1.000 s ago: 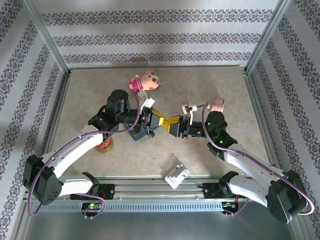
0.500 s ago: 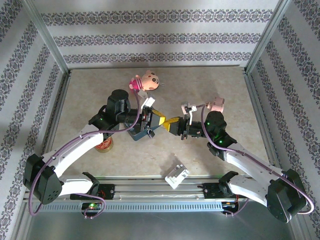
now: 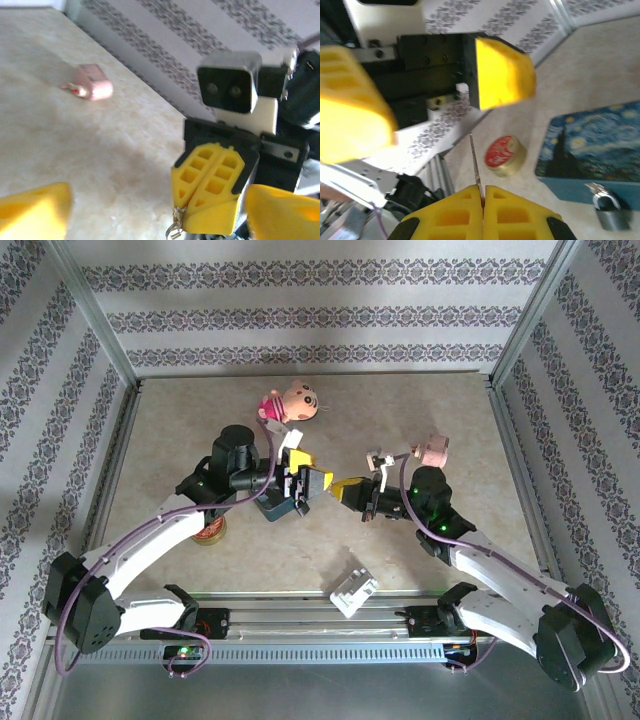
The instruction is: Unlock the padlock with the key
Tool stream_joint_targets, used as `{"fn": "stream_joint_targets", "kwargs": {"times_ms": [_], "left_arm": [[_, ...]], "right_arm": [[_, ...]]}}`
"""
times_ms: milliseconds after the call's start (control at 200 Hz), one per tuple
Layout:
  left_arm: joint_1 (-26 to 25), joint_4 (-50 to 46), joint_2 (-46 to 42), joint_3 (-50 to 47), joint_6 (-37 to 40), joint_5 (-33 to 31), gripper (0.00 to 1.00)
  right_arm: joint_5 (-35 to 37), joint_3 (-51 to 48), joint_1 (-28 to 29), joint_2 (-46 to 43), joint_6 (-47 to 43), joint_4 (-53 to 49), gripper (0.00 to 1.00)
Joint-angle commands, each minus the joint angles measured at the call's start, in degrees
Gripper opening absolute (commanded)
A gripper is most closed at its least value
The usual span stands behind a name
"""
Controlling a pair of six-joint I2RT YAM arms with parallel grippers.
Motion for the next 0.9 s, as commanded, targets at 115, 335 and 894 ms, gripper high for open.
{"fn": "stream_joint_targets", "kwargs": {"times_ms": [115,335,894], "left_arm": [[0.33,3.54,-3.96,-5.16,-6.37,-21.74,0.99],[-9.85,-5.28,2.3,-3.49,-9.41,-41.5,0.99],[-14.67,-17.3,17.6,-2.76,-24.46,-45.72,0.97]], "right_arm": [[16.87,-1.59,-0.87,-5.32,-3.55,-15.98,0.0],[27.75,-0.46,-1.51,-6.75,-3.96,-28.87,0.0],[32.33,1.74,-3.38,-0.47,-3.08,-35.39,0.0]]}}
